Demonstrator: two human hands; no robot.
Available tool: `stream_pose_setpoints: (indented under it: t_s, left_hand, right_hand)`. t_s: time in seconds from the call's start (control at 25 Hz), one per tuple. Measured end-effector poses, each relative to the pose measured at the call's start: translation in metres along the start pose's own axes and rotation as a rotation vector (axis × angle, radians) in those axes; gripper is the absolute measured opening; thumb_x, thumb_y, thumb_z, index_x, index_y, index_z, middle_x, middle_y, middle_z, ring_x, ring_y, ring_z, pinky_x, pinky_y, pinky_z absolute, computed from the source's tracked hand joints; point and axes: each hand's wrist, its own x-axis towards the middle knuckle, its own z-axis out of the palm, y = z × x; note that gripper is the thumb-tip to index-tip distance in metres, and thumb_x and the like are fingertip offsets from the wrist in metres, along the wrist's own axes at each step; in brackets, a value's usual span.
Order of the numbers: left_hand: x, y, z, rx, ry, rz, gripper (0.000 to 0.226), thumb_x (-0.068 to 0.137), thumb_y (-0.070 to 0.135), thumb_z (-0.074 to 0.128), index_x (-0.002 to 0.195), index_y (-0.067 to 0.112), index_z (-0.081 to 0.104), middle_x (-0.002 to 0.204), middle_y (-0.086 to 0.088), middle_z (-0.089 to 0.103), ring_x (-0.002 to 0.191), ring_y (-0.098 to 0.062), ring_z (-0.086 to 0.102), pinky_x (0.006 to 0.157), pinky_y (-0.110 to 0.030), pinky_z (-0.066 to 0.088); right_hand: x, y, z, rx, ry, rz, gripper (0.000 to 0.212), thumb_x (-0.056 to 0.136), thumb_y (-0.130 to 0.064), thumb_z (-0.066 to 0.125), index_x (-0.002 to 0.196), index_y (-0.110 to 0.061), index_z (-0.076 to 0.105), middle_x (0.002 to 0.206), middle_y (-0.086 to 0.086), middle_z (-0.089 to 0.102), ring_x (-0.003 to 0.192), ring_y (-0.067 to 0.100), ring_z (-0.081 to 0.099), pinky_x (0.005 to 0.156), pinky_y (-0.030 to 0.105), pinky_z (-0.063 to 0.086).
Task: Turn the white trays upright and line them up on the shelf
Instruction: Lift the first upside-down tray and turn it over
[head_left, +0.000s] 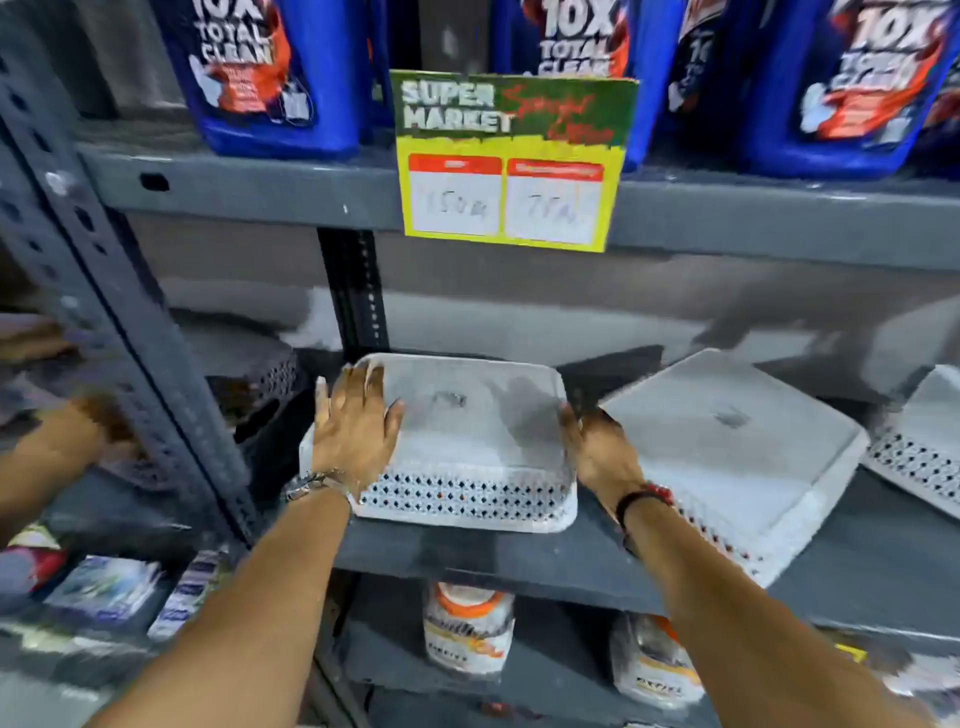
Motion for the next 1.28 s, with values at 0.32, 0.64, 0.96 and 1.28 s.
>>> stream_pose_setpoints:
  t_s: [0.32,0.64,0.96,1.28]
  left_hand:
    - [0.078,-0.056,0.05,-0.496,-0.441,-0.466,0.053,0.099,0.037,0.034,0.136,0.0,0.043,0.14,-0.026,0.046,0.127,-0.04,0.047,0.108,-0.043,0.039]
    - [0.102,-0.061,0.045,-0.853,-0.239,-0.726,0.062,0.101,0.039,0.019,0.14,-0.006,0.036,0.147,-0.026,0.037,0.136,-0.037,0.036,0.11,-0.036,0.03]
    - [0.127,-0.054,0.015,-1.426,0.104,-0.68,0.07,0.094,0.056,0.02,0.136,0.008,0.048,0.142,-0.013,0.049,0.132,-0.029,0.045,0.112,-0.035,0.033]
    - [0.122,-0.086,0.012,-1.199,-0.251,-0.664,0.034,0.079,0.04,0.049,0.057,0.016,0.058,0.076,-0.016,0.067,0.059,-0.024,0.055,0.075,-0.04,0.044]
  right_hand:
    - [0.064,0.005,0.041,0.161,-0.059,0.358,0.049,0.092,-0.036,0.047,0.124,-0.001,0.057,0.13,0.022,0.058,0.119,0.034,0.055,0.095,0.035,0.042]
    - [0.077,0.018,0.006,0.429,-0.42,0.315,0.037,0.086,-0.035,0.057,0.111,-0.008,0.06,0.102,0.007,0.063,0.09,0.02,0.06,0.082,0.029,0.046]
    - [0.104,-0.008,-0.025,1.098,0.001,0.187,0.076,0.075,-0.07,0.034,0.126,-0.017,0.055,0.117,0.003,0.07,0.109,0.018,0.064,0.096,0.034,0.051]
    - [0.094,0.013,-0.049,0.204,-0.367,0.273,0.026,0.085,-0.016,0.057,0.105,-0.001,0.064,0.085,0.014,0.076,0.088,0.03,0.068,0.08,0.036,0.055]
